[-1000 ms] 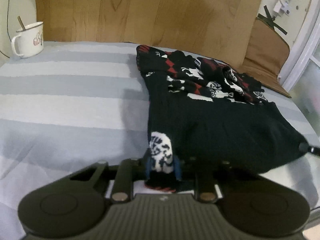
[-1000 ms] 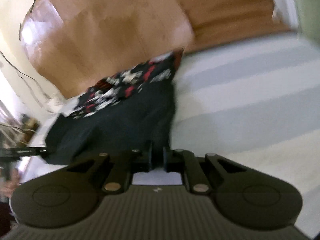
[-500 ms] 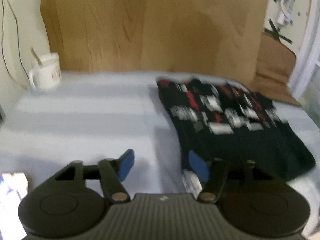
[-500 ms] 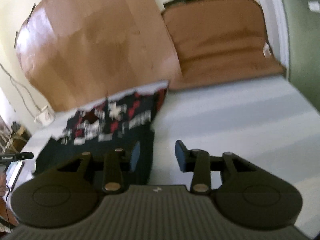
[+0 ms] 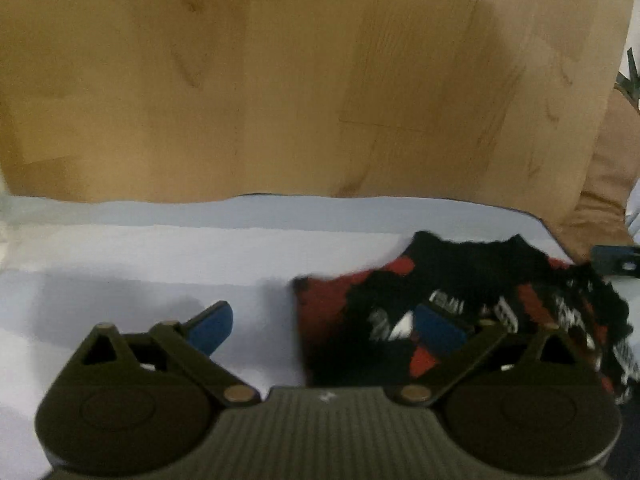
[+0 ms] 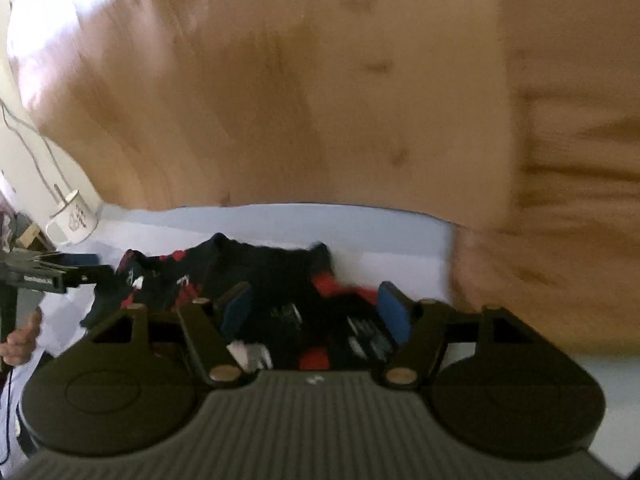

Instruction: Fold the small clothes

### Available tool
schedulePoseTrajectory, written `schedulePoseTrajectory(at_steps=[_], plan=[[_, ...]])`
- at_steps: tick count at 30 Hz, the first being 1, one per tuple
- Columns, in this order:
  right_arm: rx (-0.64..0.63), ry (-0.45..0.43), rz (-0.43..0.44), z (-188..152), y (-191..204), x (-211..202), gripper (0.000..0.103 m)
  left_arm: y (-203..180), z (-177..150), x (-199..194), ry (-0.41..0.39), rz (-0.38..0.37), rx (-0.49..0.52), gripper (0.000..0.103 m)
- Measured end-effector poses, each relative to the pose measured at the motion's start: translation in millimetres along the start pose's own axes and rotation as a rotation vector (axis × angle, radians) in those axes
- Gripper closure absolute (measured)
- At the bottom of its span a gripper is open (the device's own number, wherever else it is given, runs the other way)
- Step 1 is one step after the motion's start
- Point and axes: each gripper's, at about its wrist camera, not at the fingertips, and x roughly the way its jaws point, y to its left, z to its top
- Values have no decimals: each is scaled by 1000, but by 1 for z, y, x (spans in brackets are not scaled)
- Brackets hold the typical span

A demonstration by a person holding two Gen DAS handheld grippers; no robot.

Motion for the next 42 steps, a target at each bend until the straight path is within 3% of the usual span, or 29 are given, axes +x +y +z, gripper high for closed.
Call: schedulePoseTrajectory(at_steps=[2, 3, 5, 6, 7, 8, 11, 16, 20, 22, 26, 28, 30, 32, 34, 36, 39, 42], plan=[[10, 51, 19, 12, 0, 33, 29, -9, 4, 20, 5, -5, 19, 4], [21, 74, 18, 15, 0, 47, 29, -13, 3, 27, 14, -5, 31, 17], [32, 114, -2, 15, -3, 73, 34, -22, -2, 38, 14, 9, 79, 34], [2, 85, -11, 14, 0, 74, 64, -27, -5, 39, 3, 29, 121, 47], [-23, 103, 5, 13, 4, 77, 83, -32, -8, 37, -14, 41, 158, 56], [-23, 95, 8, 12, 8, 74, 84, -33, -10, 34, -20, 26, 169, 75], [-12, 60, 35, 11, 18, 55, 87, -33, -11, 18, -39, 12, 150, 83], [-73, -29, 83, 3, 54, -22, 88, -42, -28, -41, -136, -14, 163, 83], [-156, -80, 105, -30, 84, -100, 88, -56, -69, -102, -230, -44, 206, 84], [-184, -102, 120, -59, 98, -139, 88, -58, -95, -132, -264, -66, 216, 90], [-199, -67, 117, -126, 117, -182, 88, -49, -149, -174, -252, -100, 182, 85], [-194, -14, 115, -169, 125, -186, 88, -43, -173, -181, -212, -111, 159, 73], [-214, 36, 101, -211, 133, -181, 82, -35, -196, -185, -184, -116, 126, 43], [-198, 95, 104, -236, 134, -171, 70, -23, -210, -191, -179, -124, 64, 30], [-159, 109, 105, -245, 130, -173, 67, -7, -215, -199, -196, -139, -13, 24], [-135, 67, 125, -243, 127, -188, 66, 8, -216, -209, -223, -150, -92, 20], [-92, -59, 121, -226, 121, -217, 58, 18, -207, -221, -272, -180, -167, 21], [-4, -194, 76, -201, 110, -227, 57, 1, -184, -216, -312, -208, -167, 28]])
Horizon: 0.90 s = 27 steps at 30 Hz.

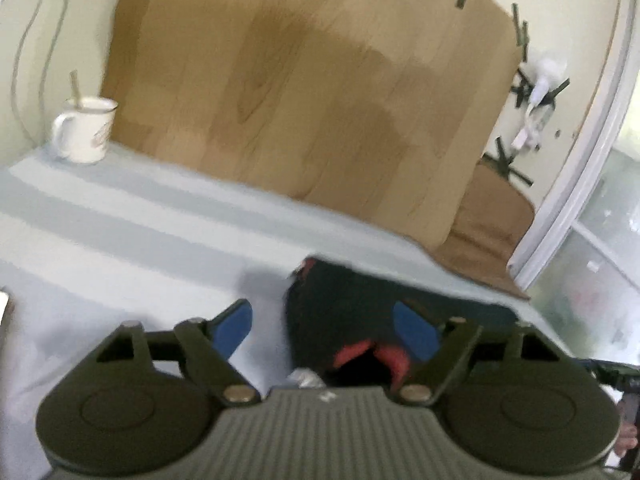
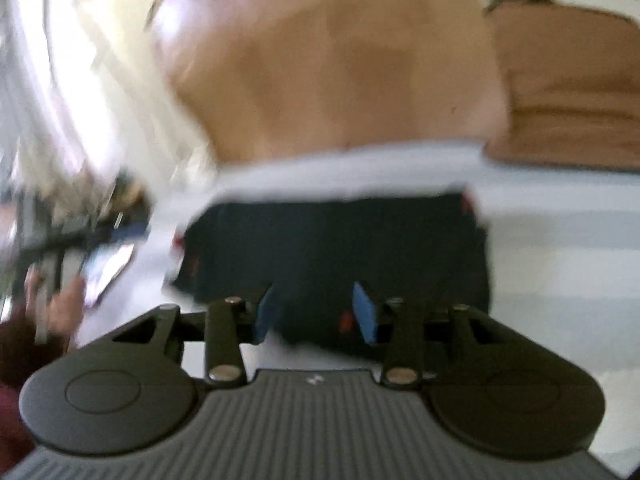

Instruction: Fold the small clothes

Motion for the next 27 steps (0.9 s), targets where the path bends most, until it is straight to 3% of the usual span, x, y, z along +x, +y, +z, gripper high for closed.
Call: schedulePoseTrajectory(at_steps=[2, 5, 9, 10, 12, 13, 16, 27], plan=[[49, -74, -37, 10, -5, 11, 54, -17, 7, 17, -7, -32, 25, 31], [86, -138, -82, 15, -14, 40, 54, -45, 5, 54, 4, -20, 84, 36], [88, -95, -210, 12, -35, 76, 57, -64, -9, 116, 90, 116, 204, 33], [93, -80, -232, 6, -46, 85, 68, -66, -15, 132, 111, 173, 255, 30], [126, -149, -210, -9, -67, 81, 84, -79, -32, 147, 68, 276, 422, 22], [191, -166, -185, -10, -77, 77, 93, -83, -34, 149, 68, 301, 446, 22], [307, -196, -157, -15, -90, 70, 98, -84, -34, 148, 65, 310, 426, 21], [288, -201, -164, -15, -86, 73, 93, -82, -36, 145, 49, 318, 412, 16]])
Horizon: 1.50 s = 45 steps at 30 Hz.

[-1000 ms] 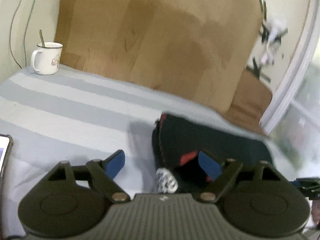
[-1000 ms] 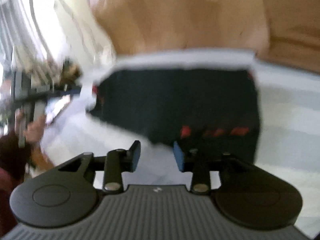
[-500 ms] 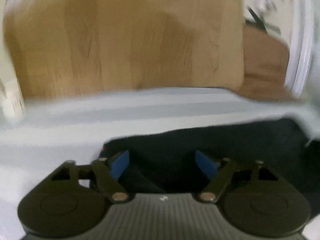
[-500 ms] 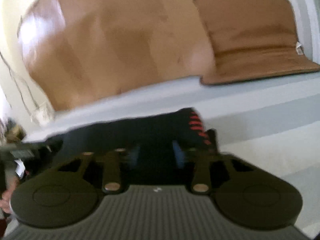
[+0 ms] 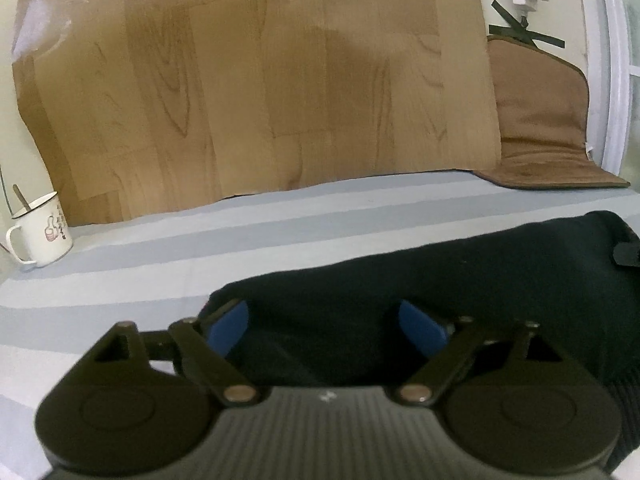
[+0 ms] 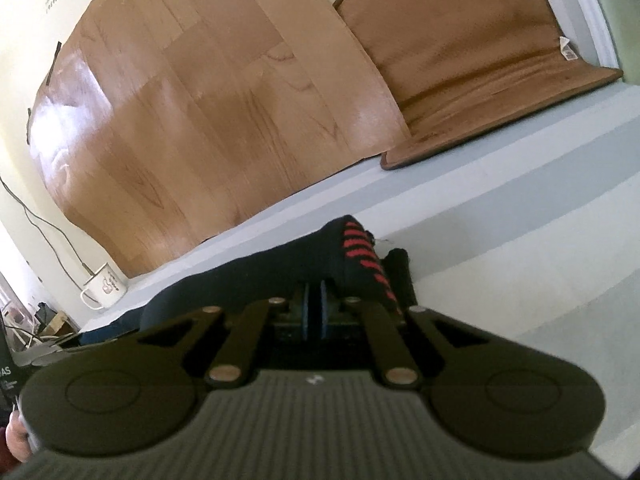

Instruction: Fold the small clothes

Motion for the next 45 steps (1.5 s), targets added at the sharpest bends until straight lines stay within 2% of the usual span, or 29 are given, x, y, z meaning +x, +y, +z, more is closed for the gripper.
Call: schedulePoseTrajectory(at_steps=[2, 4, 5, 7, 11, 13, 15, 17, 21, 30, 33, 34, 36, 41, 43, 45], plan=[[-14, -12, -9, -3, 4, -5, 86, 0, 0, -1, -2, 2, 1, 16], [-29, -31, -5, -8, 9, -11, 67, 0, -1, -2, -4, 5, 2, 15], [-33, -41, -2, -11, 11, -14, 62, 0, -1, -2, -5, 7, 3, 15], [-53, -69, -3, -18, 17, -22, 44, 0, -2, -3, -7, 12, 5, 14], [-44, -109, -11, -27, 18, -35, 38, -1, -2, -4, -9, 21, 8, 12], [-40, -121, -6, -29, 18, -39, 33, -2, -2, -4, -11, 30, 12, 9], [-35, -122, -11, -30, 17, -40, 33, -3, -2, -5, -15, 59, 14, 0], [-39, -115, -17, -29, 18, -38, 29, -3, -3, -6, -18, 65, 11, 0], [-74, -84, 9, -28, 24, -34, 12, -4, -6, -11, -43, 90, 18, 0], [-103, -55, 0, -28, 28, -29, 10, -4, -11, -25, -106, 99, 10, 0], [-101, -42, 36, -29, 26, -28, 0, -6, -12, -27, -98, 110, 18, 0], [-108, -33, 50, -29, 27, -27, 0, -6, -13, -30, -111, 103, 23, 0], [-137, -19, 27, -30, 33, -24, 0, -7, -14, -33, -133, 102, 31, 0], [-171, -9, -3, -31, 39, -21, 0, -9, -13, -34, -140, 158, 25, 0], [-168, -9, 0, -31, 38, -22, 0, -9, -14, -39, -171, 174, 22, 0], [-170, -8, -1, -31, 39, -21, 0, -11, -16, -49, -244, 185, 32, 0]])
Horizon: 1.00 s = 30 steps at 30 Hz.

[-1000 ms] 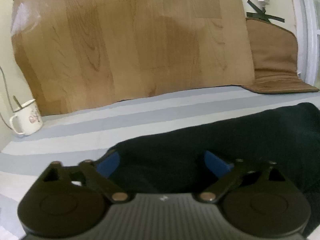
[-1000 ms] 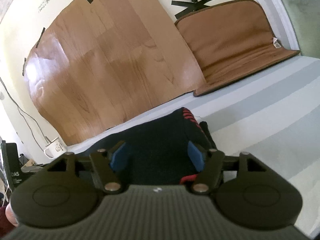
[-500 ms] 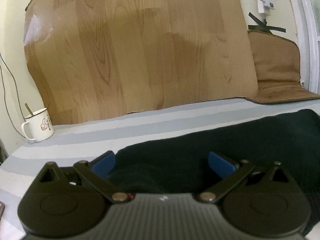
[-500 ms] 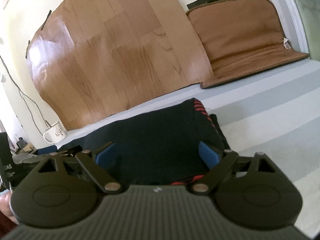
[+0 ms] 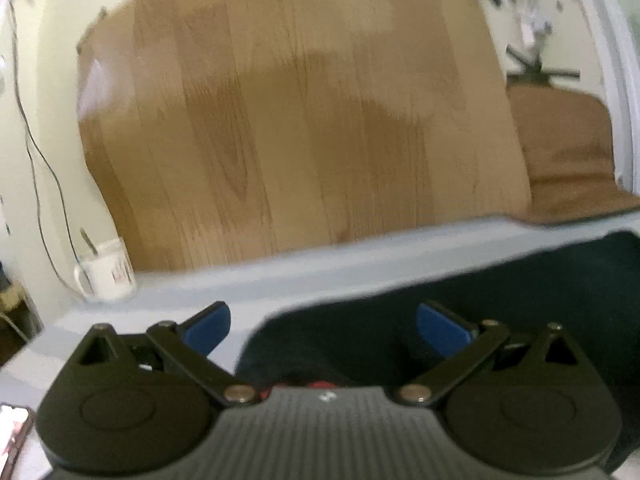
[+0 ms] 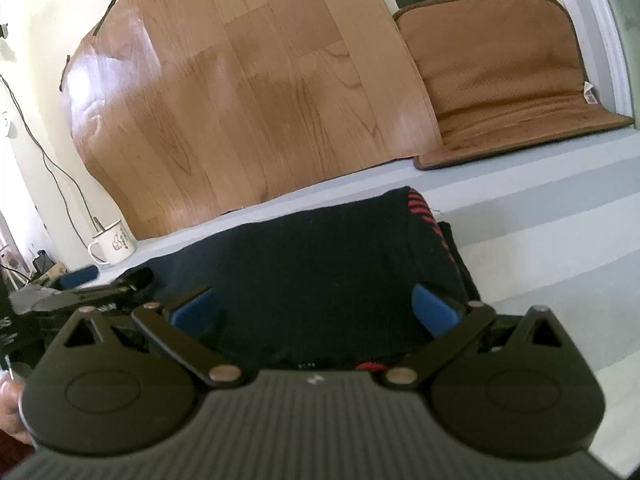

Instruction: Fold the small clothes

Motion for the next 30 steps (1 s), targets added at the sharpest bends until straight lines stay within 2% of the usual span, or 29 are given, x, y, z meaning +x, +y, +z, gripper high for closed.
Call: schedulePoseTrajectory(at_steps=[4, 5, 7, 10, 12, 22, 30], plan=[[2, -1, 0, 0, 0, 0, 0, -5, -2, -26, -196, 50, 41, 0], [4, -2, 2, 0, -1, -1, 0, -6, -3, -30, -223, 55, 50, 0], [7, -3, 6, 0, -1, -1, 0, -8, -1, -26, -193, 55, 68, 0], [13, -6, 11, 0, -2, -1, 0, -7, 2, -14, -90, 10, 76, 0], [20, -8, 15, -1, -3, -1, 0, -5, 3, -7, -50, 10, 76, 0], [28, -11, 24, -1, -5, -2, 0, -10, -1, -1, 0, 29, 111, 0], [38, -15, 30, -1, -5, -4, 0, 4, 2, 13, 81, 0, 30, 0]])
